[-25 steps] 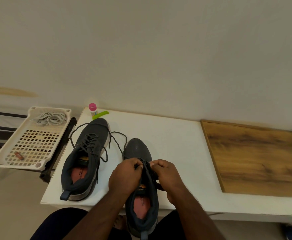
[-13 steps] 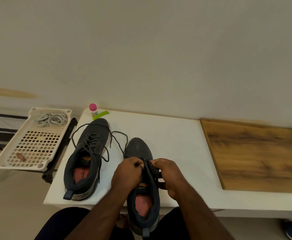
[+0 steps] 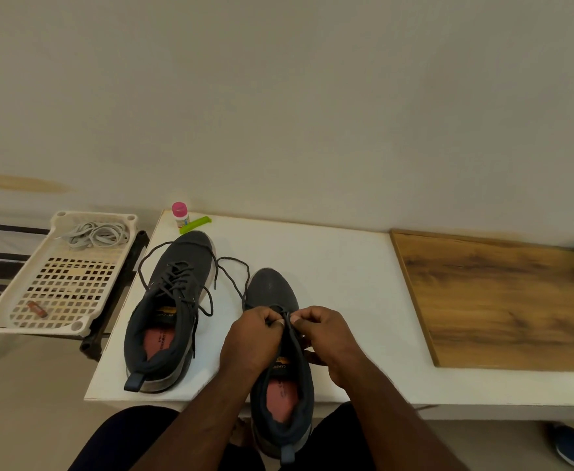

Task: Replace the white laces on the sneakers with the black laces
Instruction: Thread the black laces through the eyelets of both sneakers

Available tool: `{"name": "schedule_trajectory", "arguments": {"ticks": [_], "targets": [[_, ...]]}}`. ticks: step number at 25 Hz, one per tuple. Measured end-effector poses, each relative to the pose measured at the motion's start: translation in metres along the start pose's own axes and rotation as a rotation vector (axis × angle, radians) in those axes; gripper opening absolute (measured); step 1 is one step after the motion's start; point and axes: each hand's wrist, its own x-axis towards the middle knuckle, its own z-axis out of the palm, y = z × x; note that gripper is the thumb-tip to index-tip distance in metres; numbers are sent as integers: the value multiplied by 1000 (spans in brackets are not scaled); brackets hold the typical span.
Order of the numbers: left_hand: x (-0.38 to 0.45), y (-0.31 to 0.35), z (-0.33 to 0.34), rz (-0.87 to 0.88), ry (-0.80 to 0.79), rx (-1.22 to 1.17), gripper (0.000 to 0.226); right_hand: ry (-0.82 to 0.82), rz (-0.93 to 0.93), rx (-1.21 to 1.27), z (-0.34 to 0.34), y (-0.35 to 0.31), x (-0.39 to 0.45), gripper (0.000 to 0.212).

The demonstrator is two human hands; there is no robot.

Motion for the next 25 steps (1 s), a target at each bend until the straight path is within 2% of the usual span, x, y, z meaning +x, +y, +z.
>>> {"name": "schedule_trajectory", "arguments": {"ticks": [3,6,10,15,19,21,25], "targets": [[-4,2,-4,15,-15,-19,11,82,-98,-94,8,5,5,9],[-6,4,-5,55,-36,-39,14,124,-104,-140,10,6,8,11],[-10,3,-9,116,-1,-106,16,162,-91,-44,10,8,9,17],[-20,2,-17,241,68,-110,23,155,-135,-40,9,14,5,5],[-29,2,-26,340,-17,-17,26,194,-166,-87,10,12,6,5],[-36,0,-27,373,-36,112,27,231,-182,-132,12,14,6,5],[-53,-4,-22,340,-13,285,40,241,-238,-284,18,13,3,8]]}}
